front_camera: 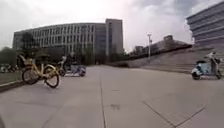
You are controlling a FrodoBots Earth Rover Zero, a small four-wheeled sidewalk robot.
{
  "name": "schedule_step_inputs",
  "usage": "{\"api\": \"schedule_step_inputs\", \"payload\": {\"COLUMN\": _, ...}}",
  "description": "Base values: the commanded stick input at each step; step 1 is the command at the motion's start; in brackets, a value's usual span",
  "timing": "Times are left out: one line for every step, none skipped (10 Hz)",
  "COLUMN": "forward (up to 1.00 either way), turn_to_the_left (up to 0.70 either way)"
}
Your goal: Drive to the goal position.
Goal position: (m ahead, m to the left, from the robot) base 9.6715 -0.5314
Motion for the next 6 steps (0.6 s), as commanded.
{"api": "schedule_step_inputs", "payload": {"forward": 0.70, "turn_to_the_left": 0.00}}
{"api": "schedule_step_inputs", "payload": {"forward": 0.70, "turn_to_the_left": 0.05}}
{"api": "schedule_step_inputs", "payload": {"forward": 0.70, "turn_to_the_left": 0.16}}
{"api": "schedule_step_inputs", "payload": {"forward": 0.70, "turn_to_the_left": 0.13}}
{"api": "schedule_step_inputs", "payload": {"forward": 0.70, "turn_to_the_left": 0.09}}
{"api": "schedule_step_inputs", "payload": {"forward": 0.70, "turn_to_the_left": 0.05}}
